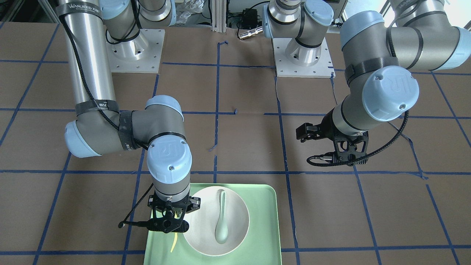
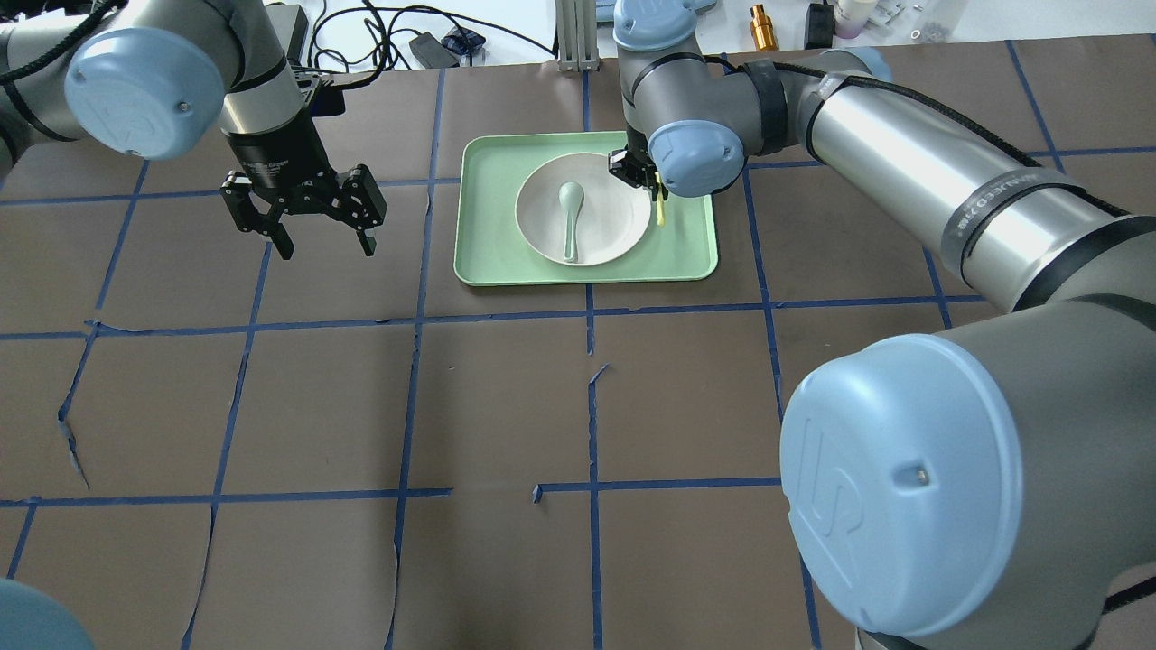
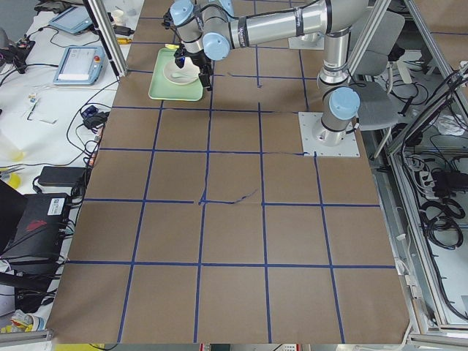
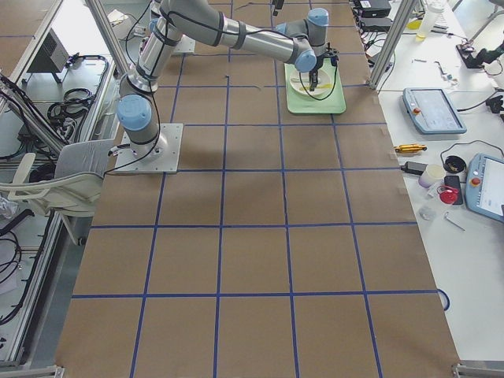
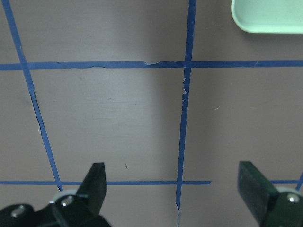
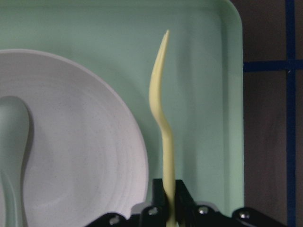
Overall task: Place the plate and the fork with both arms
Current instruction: 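Lift the yellow fork and lay it on the tray beside the plate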
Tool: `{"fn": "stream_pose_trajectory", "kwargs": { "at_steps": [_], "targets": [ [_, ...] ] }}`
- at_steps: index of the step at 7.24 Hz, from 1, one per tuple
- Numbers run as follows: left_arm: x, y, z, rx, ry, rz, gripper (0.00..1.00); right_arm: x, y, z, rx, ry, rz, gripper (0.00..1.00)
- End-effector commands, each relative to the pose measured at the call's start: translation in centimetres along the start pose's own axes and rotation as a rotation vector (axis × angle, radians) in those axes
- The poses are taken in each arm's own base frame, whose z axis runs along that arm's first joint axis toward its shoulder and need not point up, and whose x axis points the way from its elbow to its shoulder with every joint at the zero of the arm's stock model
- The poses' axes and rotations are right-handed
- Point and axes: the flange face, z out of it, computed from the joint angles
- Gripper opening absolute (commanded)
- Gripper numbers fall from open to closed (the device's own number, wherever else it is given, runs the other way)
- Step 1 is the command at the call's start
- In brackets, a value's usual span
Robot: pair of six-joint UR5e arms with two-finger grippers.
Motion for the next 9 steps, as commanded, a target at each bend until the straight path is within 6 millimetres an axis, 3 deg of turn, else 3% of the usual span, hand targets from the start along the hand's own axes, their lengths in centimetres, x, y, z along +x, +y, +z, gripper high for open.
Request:
{"fn": "stream_pose_trajectory", "kwargs": {
  "at_steps": [1,2,3,4,5,7,9],
  "targets": [
    [0.1,0.2,0.4,-0.009,0.002,0.000,1.00,1.4,-0.7,3.0,-0.022,0.065,0.001,0.00],
    [0.2,0.3,1.0,-0.019,0.004,0.000,1.00,1.6,-0.6,3.3,-0.027,0.075,-0.006,0.01],
    [0.2,0.2,1.3,-0.025,0.006,-0.005,1.00,1.5,-0.6,3.5,-0.031,0.072,-0.014,0.10],
    [0.2,0.3,1.2,-0.024,0.004,0.000,1.00,1.5,-0.6,3.6,-0.036,0.065,-0.041,0.50],
    [0.2,0.3,1.2,-0.024,0.004,0.000,1.00,1.5,-0.5,3.3,-0.033,0.067,-0.043,1.00],
    [0.3,0.5,0.7,-0.013,0.010,-0.002,1.00,1.8,-0.3,1.2,-0.012,0.056,-0.040,1.00],
    [0.5,1.7,-1.7,0.030,0.003,-0.009,1.00,2.5,0.7,-2.5,-0.047,0.058,-0.043,1.00]
  ]
}}
